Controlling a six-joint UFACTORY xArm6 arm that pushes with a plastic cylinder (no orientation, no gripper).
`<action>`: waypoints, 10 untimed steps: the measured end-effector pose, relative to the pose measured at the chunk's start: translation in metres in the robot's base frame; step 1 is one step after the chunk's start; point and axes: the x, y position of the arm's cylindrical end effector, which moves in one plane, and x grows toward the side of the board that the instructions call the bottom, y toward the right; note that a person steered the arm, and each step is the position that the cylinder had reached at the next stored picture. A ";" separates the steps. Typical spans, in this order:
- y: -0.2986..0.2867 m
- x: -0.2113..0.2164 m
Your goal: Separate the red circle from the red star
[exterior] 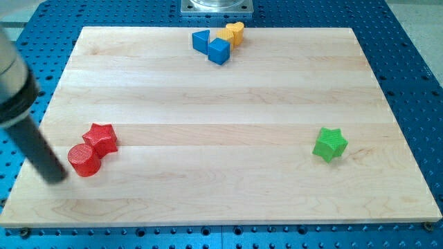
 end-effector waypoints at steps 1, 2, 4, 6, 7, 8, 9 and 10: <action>0.040 0.021; -0.001 0.013; 0.024 -0.037; 0.137 -0.038; 0.222 -0.002; 0.178 0.022; 0.186 0.041; 0.242 0.041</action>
